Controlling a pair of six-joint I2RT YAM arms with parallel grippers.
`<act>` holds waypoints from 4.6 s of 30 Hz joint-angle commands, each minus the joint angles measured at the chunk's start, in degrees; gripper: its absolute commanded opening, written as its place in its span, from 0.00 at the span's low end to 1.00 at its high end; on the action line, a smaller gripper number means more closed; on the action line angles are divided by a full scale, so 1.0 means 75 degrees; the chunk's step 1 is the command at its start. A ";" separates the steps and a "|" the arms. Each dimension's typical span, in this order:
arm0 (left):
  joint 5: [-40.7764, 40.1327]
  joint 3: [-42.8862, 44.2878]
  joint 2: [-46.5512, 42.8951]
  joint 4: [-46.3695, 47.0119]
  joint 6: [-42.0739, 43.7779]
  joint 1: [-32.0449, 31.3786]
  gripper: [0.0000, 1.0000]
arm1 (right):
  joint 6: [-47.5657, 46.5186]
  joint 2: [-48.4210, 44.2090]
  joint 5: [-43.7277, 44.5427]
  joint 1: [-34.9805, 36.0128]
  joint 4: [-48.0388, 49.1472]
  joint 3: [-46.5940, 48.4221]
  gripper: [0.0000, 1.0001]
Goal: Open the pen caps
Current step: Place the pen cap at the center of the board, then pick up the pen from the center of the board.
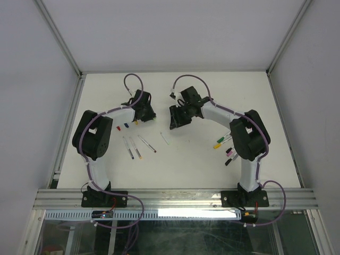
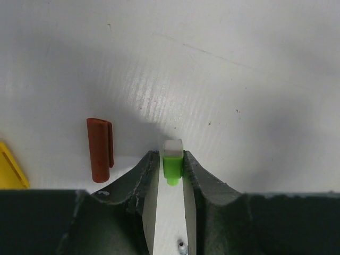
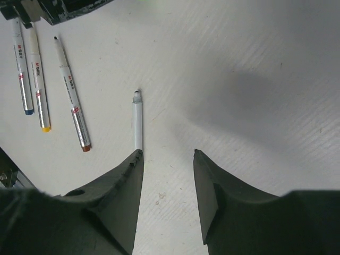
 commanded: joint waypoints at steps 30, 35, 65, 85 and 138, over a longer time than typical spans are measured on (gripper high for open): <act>0.1655 -0.2360 -0.4224 0.2414 0.1537 -0.0232 0.50 | -0.2709 -0.3110 -0.3350 -0.1927 -0.0051 -0.0342 0.45; 0.2261 -0.4200 -0.6060 0.4143 0.1651 -0.0229 0.83 | -0.4009 -0.4285 -0.4976 -0.3188 -0.0003 -0.0943 0.46; 0.2722 -0.6364 -0.9495 0.4224 0.1389 -0.0206 0.99 | -1.5447 -0.1612 0.1306 -0.3423 -0.4849 -0.0885 0.53; 0.2664 -0.6418 -0.9408 0.4179 0.1354 -0.0205 0.99 | -1.5657 -0.1366 0.1271 -0.3428 -0.4087 -0.1692 0.40; 0.2772 -0.6942 -0.9568 0.5048 0.0842 -0.0205 0.99 | -1.1665 0.0195 0.0341 -0.1630 -0.2313 -0.0694 0.07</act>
